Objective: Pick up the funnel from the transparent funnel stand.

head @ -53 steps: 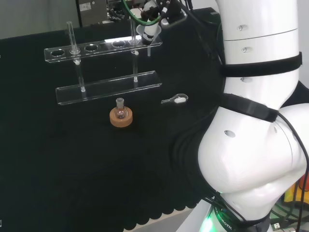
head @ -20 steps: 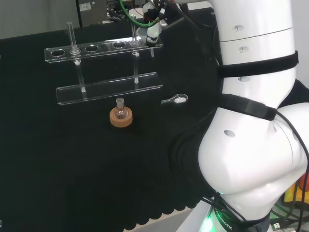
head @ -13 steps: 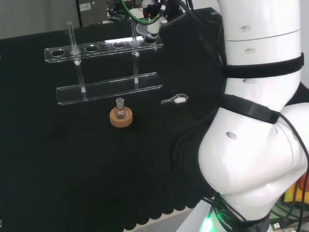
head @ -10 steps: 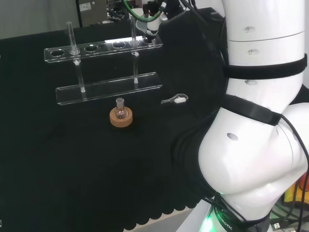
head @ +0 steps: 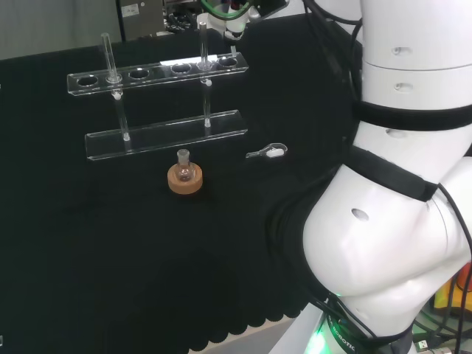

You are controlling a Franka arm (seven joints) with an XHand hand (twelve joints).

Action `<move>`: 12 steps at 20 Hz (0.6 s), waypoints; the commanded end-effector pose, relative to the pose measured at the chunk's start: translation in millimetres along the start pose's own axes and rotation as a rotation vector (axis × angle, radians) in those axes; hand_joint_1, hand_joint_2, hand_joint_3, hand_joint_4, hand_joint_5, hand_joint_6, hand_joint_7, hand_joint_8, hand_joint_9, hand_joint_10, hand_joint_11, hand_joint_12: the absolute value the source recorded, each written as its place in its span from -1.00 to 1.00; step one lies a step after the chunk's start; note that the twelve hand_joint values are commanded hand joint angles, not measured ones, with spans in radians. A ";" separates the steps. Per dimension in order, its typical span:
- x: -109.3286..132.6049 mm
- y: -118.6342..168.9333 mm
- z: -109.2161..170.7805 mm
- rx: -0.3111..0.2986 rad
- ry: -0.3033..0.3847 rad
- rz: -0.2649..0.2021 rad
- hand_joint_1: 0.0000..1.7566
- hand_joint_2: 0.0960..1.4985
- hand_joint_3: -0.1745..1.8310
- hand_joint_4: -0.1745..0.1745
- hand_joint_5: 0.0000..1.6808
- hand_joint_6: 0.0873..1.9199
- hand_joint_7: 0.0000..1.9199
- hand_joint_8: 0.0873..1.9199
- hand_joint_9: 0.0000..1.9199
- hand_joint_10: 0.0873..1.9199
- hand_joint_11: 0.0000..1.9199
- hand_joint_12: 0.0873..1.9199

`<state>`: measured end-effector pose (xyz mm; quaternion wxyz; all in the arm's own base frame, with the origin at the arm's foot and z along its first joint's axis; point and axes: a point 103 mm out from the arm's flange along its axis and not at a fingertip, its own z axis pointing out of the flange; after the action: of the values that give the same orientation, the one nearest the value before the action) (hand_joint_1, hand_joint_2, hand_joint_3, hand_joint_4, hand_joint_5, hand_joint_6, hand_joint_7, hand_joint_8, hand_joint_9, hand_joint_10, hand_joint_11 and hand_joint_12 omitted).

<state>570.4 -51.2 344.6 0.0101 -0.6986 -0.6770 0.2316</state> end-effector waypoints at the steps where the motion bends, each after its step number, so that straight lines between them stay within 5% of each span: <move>1: -7.8 -42.1 -19.6 -0.049 0.024 0.021 0.05 -0.24 -0.05 -0.03 -0.33 -0.14 -0.42 -0.15 -0.57 -0.41 -0.99 0.47; 12: 6.2 -110.2 -27.4 -0.078 0.051 0.002 0.04 -0.24 -0.05 -0.04 -0.33 -0.12 -0.41 -0.15 -0.57 -0.42 -0.99 0.47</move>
<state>512.2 -45.1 398.3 -0.0047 -0.7083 -0.6775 0.1980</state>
